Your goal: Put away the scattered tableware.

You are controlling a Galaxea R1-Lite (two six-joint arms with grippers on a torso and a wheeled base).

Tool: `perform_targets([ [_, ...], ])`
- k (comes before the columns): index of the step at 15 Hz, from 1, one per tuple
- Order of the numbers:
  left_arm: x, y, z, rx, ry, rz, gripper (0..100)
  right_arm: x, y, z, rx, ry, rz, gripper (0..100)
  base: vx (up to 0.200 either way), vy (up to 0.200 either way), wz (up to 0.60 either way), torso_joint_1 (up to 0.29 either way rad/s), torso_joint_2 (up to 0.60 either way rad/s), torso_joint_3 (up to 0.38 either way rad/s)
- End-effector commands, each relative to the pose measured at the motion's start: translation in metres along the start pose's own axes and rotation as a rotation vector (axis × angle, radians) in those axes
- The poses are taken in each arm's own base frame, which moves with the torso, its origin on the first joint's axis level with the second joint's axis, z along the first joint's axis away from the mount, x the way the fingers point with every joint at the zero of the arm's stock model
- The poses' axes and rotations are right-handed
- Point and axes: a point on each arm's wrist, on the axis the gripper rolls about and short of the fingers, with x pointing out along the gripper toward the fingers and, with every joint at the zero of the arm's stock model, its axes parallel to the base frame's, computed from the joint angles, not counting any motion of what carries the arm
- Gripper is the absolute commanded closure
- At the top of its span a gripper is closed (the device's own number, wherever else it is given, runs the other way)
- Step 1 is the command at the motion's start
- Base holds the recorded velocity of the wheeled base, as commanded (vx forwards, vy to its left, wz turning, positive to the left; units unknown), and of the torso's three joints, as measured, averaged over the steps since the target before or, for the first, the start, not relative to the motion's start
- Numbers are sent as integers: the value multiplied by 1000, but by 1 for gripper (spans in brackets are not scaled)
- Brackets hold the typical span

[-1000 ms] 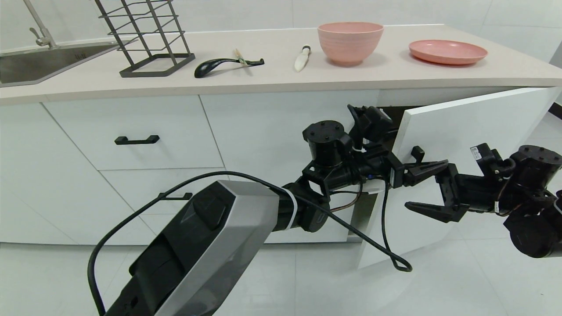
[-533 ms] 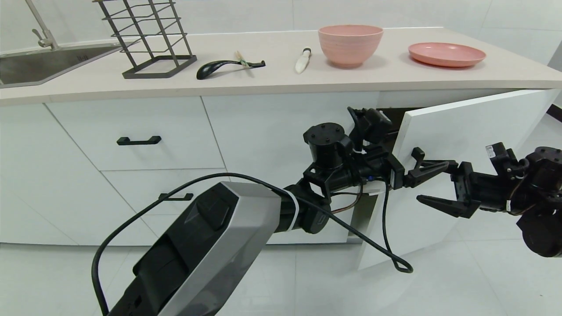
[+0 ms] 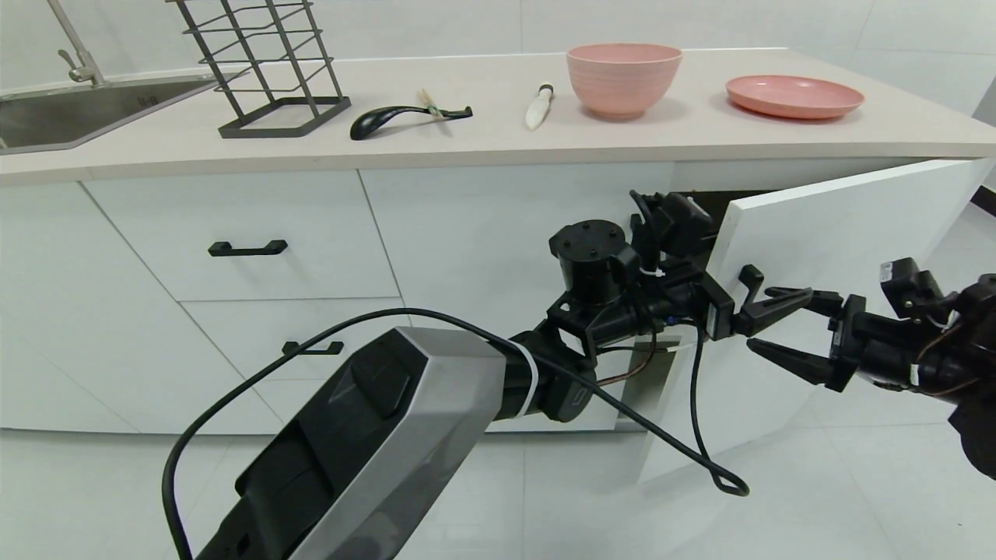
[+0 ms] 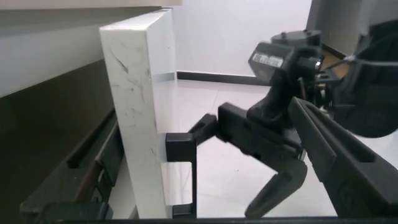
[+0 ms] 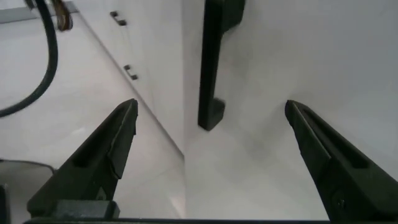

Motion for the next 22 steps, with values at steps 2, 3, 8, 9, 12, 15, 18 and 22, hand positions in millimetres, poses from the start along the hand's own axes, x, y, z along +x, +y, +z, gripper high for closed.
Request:
perform_targets([
  [2,0,1,4,5,-7,34,0,-52,59,37,-11,16,-78,0,0,0,0,0,0,0],
  [3,1,0,7,3,-7,49,0,-64,73,37,2,31,-93,0,0,0,0,0,0,0],
  [8,7,-8,3,-20,21,63,0,-109,84,66,-154,35,-289,0,0,0,0,0,0,0],
  [9,10,-13,3,-23,21,53,0,-113,83,82,-244,9,-312,0,0,0,0,0,0,0],
  [12,18,-27,4,-30,18,36,0,-117,90,116,-389,-57,-323,0,0,0,0,0,0,0],
  [15,24,-36,2,-36,19,41,0,-118,91,131,-368,-101,-328,0,0,0,0,0,0,0],
  [18,28,-43,-1,-44,20,81,0,-119,94,134,-382,-106,-333,0,0,0,0,0,0,0],
  [22,26,-45,-8,-54,41,100,0,-119,95,132,-378,-103,-333,0,0,0,0,0,0,0],
])
